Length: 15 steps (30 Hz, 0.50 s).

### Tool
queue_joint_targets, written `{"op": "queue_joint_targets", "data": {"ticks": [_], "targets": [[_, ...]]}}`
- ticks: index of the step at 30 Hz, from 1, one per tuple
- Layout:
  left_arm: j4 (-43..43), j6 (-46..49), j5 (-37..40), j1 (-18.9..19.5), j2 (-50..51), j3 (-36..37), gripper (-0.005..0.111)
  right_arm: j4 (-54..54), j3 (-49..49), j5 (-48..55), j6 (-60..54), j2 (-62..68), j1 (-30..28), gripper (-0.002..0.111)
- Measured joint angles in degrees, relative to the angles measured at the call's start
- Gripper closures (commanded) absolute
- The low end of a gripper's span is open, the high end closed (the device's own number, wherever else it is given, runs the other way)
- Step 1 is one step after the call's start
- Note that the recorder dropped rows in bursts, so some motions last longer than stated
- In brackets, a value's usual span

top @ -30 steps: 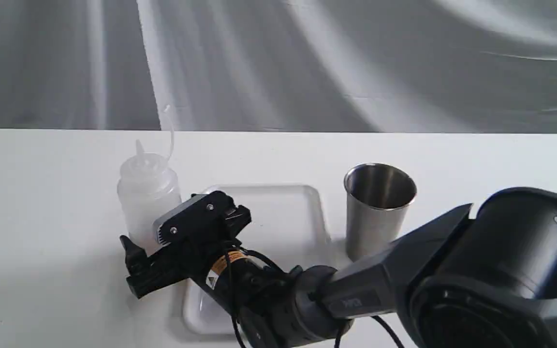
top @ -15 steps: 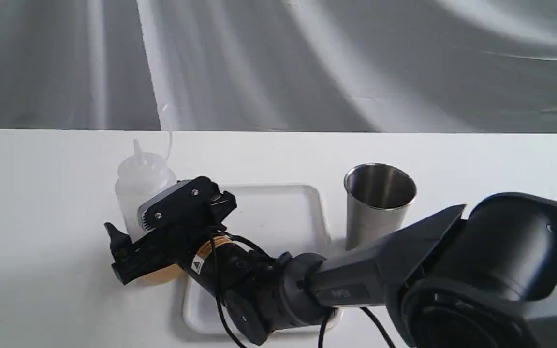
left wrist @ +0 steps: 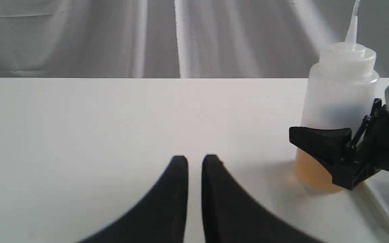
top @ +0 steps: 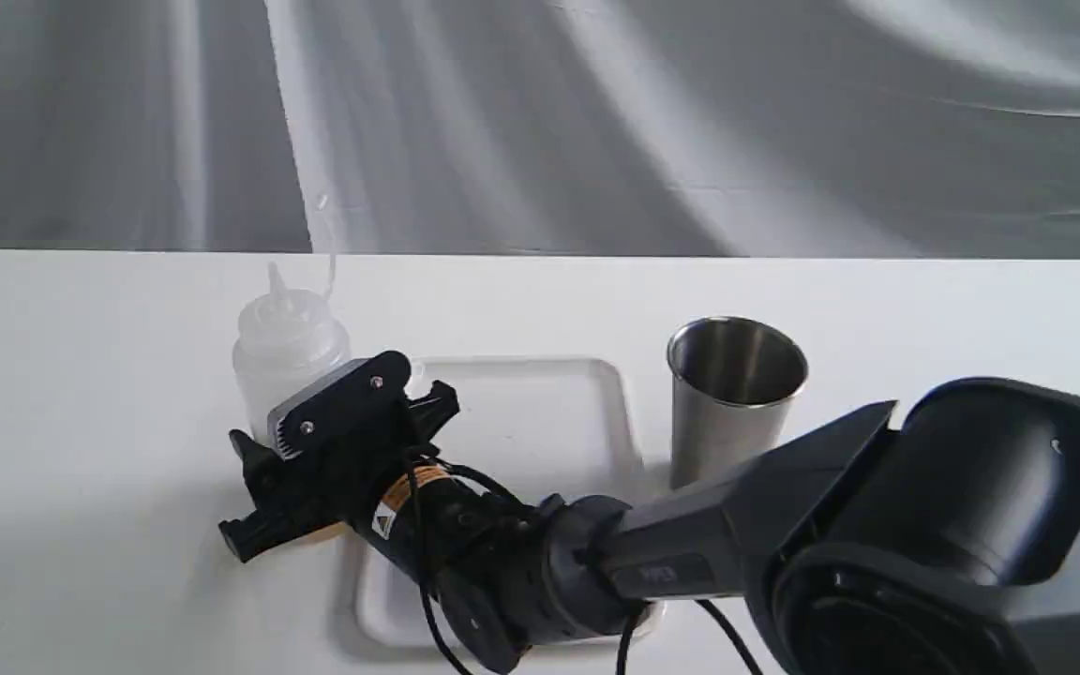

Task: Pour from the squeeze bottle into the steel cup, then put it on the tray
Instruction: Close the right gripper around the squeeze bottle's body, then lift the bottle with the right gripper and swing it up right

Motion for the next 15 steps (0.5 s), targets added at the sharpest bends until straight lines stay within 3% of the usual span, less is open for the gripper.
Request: {"op": "queue_joint_targets", "data": {"ticks": [15], "targets": [[0.00, 0.00, 0.00, 0.00, 0.00, 0.00, 0.098, -1.00, 0.00, 3.83, -1.60, -8.10, 1.17, 0.108]]}}
